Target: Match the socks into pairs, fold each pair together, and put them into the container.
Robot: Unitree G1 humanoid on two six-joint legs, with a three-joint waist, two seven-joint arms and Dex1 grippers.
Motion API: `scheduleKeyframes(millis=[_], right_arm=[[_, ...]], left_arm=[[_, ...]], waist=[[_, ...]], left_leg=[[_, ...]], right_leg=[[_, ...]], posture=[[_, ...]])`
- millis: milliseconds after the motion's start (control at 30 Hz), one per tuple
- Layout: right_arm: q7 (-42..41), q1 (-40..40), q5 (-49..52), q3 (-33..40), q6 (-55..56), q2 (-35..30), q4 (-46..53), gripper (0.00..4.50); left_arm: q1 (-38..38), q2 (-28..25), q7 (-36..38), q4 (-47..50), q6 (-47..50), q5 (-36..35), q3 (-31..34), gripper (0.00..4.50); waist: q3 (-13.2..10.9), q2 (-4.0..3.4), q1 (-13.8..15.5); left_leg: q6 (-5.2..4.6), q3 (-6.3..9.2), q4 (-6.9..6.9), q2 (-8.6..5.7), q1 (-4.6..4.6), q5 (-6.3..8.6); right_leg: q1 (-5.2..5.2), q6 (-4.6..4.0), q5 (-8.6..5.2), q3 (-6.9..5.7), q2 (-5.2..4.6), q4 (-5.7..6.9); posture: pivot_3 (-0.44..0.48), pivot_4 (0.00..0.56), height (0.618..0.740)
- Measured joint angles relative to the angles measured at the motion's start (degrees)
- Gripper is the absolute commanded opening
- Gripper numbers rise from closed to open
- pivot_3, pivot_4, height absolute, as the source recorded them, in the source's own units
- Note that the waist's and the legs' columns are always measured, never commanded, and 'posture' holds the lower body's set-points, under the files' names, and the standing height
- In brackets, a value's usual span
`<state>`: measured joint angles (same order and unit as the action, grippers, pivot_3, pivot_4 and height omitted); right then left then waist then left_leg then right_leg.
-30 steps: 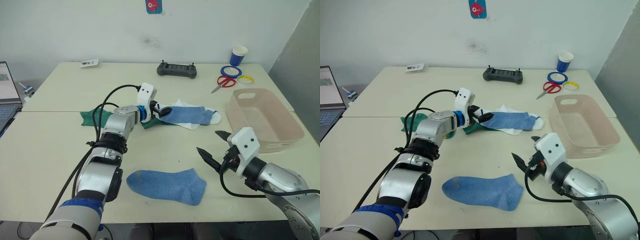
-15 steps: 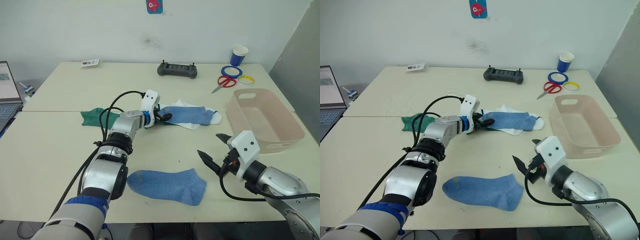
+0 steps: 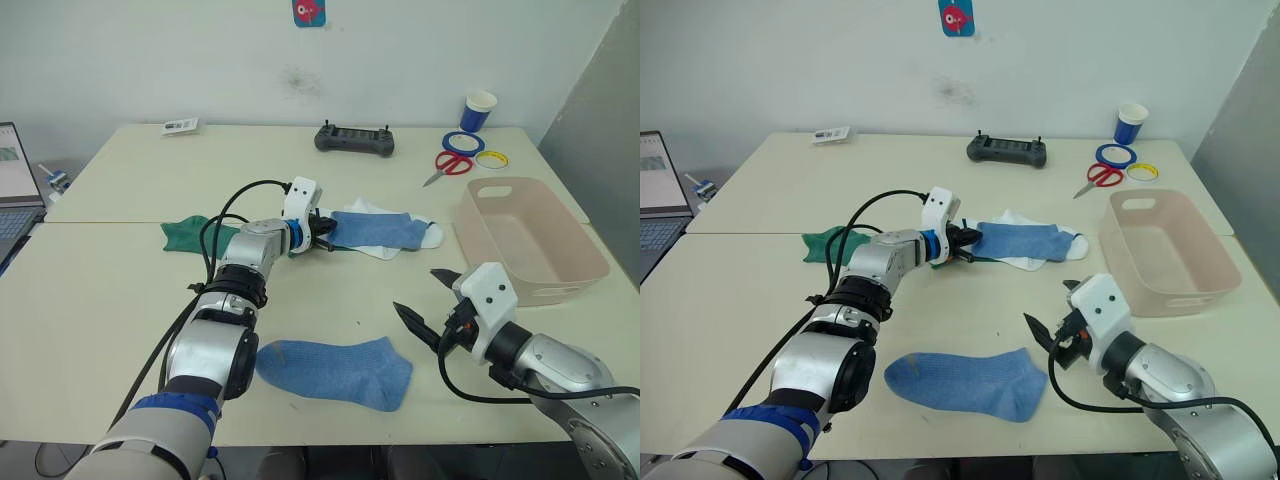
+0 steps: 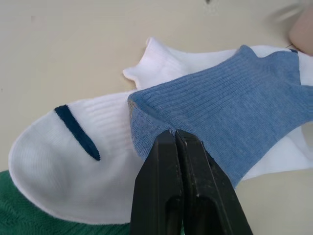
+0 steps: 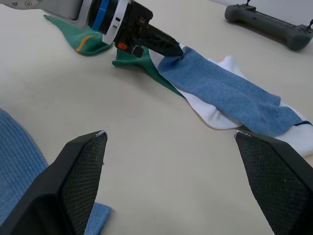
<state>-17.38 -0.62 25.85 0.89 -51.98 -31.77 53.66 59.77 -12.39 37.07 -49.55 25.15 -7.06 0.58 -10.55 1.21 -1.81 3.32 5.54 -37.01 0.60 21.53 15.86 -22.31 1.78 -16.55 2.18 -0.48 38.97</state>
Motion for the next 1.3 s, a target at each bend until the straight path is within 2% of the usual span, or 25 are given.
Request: scheduleKeyframes(millis=[167,300,467,600,967,1133,1300], right_arm=[[0.0,0.1,0.0,-0.1,0.0,-0.2,0.0,4.50],[0.0,0.2,0.0,-0.2,0.0,-0.3,0.0,4.50],[0.0,0.9,0.0,-0.3,0.1,-0.4,0.0,4.50],[-0.1,1.4,0.0,-0.4,0.2,-0.7,0.0,4.50],[-1.2,1.4,0.1,-0.4,0.3,-0.9,0.0,4.50],[0.5,-2.3,-1.6,-3.0,0.0,0.6,-3.2,4.50],[4.4,-11.6,-7.8,-9.6,0.6,6.5,-17.2,4.50]], left_arm=[[-4.1,-0.9,3.5,9.1,5.9,-2.4,0.0,0.01],[-7.7,-2.6,5.8,17.9,13.6,-7.1,1.7,0.01],[-10.6,-8.4,10.5,27.3,26.5,-14.7,4.0,0.01],[-13.7,-14.8,13.9,30.3,32.4,-17.2,3.5,0.01],[-23.2,-28.9,23.8,33.8,33.8,-17.9,-1.4,0.01],[-24.4,-30.3,24.9,33.5,30.3,-16.9,-2.5,0.01],[-27.5,-30.3,25.1,33.9,26.0,-15.3,-5.0,0.01]], waist=[[0.0,0.00,-0.1],[0.0,0.00,0.0],[0.0,0.00,-0.1],[0.0,-0.01,-0.2],[0.0,-0.01,0.0],[0.0,0.00,0.0],[0.0,0.00,-0.3]], left_leg=[[0.05,0.01,0.00,0.02,-0.01,-0.03],[0.07,0.03,-0.01,0.03,-0.01,-0.04],[0.10,0.04,0.00,0.04,-0.06,-0.06],[0.10,0.03,0.01,0.04,-0.09,-0.06],[0.02,0.07,0.03,0.06,-0.08,-0.01],[0.02,0.01,0.00,0.05,-0.10,-0.01],[0.01,-0.02,0.03,0.11,-0.13,-0.02]], right_leg=[[0.00,-0.02,0.01,0.00,0.00,0.02],[0.00,-0.02,0.01,-0.01,0.00,0.03],[0.01,-0.01,0.00,-0.02,0.00,0.05],[0.02,0.02,-0.01,0.00,0.01,0.06],[0.02,-0.01,0.00,-0.02,0.00,0.06],[0.03,0.01,-0.01,0.03,-0.01,0.06],[0.00,-0.23,0.14,0.05,0.05,0.08]], posture=[[0.000,0.150,0.740],[0.000,0.150,0.740],[0.000,0.150,0.740],[0.000,0.150,0.740],[0.000,0.150,0.740],[0.000,0.150,0.740],[0.000,0.150,0.740]])
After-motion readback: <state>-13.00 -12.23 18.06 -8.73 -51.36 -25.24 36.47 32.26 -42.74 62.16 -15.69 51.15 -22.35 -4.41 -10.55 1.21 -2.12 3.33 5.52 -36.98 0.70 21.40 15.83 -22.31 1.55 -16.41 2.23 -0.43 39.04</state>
